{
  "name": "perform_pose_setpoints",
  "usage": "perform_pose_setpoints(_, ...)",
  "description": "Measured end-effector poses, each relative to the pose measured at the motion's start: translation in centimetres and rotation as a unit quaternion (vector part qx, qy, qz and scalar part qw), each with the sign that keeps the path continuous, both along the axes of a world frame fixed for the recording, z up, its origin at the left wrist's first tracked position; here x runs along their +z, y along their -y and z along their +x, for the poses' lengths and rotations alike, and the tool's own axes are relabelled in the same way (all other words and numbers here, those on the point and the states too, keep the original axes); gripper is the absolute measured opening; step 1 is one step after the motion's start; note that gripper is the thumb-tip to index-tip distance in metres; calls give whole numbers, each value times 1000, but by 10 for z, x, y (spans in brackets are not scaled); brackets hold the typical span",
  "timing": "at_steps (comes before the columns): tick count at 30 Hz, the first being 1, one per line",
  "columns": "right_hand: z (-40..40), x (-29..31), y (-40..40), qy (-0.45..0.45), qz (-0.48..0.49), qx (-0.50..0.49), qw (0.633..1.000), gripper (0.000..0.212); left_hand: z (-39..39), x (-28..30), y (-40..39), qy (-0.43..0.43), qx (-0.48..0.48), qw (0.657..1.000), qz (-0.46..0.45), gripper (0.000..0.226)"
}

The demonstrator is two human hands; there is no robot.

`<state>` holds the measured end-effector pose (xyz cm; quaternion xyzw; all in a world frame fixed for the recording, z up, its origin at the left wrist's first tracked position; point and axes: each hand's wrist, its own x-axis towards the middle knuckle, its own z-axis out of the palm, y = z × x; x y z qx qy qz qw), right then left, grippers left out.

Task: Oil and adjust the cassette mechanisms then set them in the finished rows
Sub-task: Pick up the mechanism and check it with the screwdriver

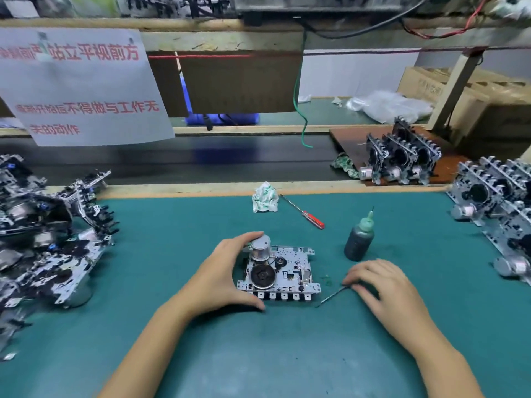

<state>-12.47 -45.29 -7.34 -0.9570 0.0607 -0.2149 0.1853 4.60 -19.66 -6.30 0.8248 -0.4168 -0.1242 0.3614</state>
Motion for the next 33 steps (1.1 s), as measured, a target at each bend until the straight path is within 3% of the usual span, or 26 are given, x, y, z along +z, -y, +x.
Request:
perform_pose_setpoints(5,-3,-1,4,13,10,-24,1000,34,-20,-9,-4,7,27,998,-52,109)
perform_pose_setpoints(15,-3,1,-4,3,39,-41,998,34,-34,-6,5,16,25,998,-52,95)
perform_pose_setpoints(24,-4,2,-7,-16,68,-44,997,35,-32,-8,0,-21,17,998,-55,109)
perform_pose_setpoints(29,-3,13,-23,17,125,-30,992,20,-31,-10,-1,-35,13,998,-52,112)
perform_pose_setpoints(30,-1,19,-27,0,143,-14,990,24,-31,-10,-1,-38,6,998,-50,113)
perform_pose_setpoints(33,12,31,-38,-127,107,66,984,86,-32,-13,0,-42,-7,998,-50,117)
